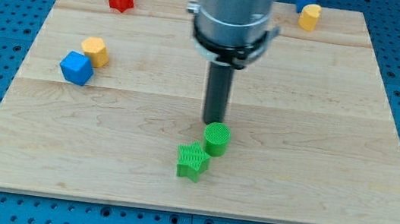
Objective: Separate the green star and the green circle
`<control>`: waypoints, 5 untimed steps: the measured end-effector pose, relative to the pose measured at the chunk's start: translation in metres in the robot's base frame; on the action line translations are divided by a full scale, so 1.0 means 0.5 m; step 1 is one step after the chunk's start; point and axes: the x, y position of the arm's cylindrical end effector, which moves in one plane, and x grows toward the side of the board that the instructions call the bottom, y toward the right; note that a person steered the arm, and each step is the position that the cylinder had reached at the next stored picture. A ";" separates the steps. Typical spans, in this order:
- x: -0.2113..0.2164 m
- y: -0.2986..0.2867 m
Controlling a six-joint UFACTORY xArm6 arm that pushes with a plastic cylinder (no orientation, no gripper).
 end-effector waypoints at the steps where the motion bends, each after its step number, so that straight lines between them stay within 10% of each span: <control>1: 0.004 -0.113; 5: 0.206 -0.043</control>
